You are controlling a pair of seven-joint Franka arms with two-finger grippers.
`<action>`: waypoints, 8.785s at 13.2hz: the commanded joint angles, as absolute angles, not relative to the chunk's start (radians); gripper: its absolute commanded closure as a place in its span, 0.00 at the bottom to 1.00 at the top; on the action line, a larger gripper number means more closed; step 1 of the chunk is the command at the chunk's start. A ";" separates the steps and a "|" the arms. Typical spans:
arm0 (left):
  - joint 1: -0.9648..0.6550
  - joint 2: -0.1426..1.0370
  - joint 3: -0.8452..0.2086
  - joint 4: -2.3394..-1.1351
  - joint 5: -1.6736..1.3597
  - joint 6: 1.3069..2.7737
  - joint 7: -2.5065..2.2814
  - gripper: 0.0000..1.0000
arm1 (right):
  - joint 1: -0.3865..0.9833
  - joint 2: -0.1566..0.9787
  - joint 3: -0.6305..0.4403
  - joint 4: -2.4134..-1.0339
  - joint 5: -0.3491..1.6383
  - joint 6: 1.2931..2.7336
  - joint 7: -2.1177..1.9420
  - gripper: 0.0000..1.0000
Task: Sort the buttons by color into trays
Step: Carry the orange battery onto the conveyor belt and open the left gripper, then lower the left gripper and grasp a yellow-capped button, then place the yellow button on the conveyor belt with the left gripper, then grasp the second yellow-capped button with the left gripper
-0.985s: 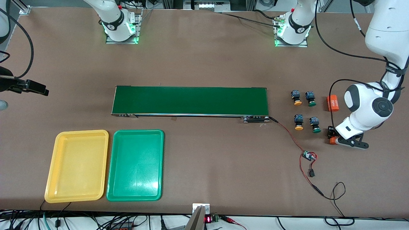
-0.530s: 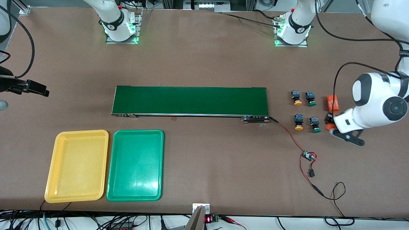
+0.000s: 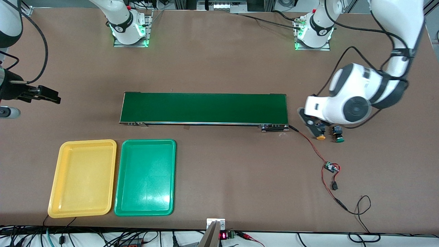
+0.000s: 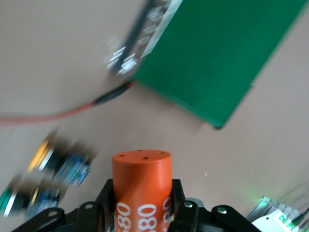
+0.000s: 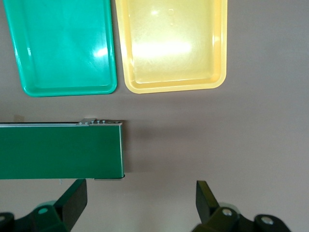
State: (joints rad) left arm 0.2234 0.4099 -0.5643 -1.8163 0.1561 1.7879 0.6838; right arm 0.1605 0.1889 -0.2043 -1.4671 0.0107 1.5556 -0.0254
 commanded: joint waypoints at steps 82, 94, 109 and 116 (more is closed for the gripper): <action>0.181 0.471 -0.799 -2.039 0.319 2.247 -0.743 0.00 | 0.084 0.164 -0.176 -1.513 0.018 1.591 -0.035 0.00; 0.507 0.440 -0.784 -1.955 0.324 1.881 -0.459 0.05 | 0.078 0.179 -0.179 -1.511 0.037 1.635 -0.034 0.00; 0.680 0.399 -0.795 -2.382 0.462 2.269 -0.557 0.19 | 0.046 0.184 -0.175 -1.505 0.029 1.585 -0.023 0.00; 0.683 0.419 -0.792 -2.382 0.462 2.275 -0.557 0.40 | 0.089 0.294 -0.173 -1.482 0.011 1.730 -0.038 0.00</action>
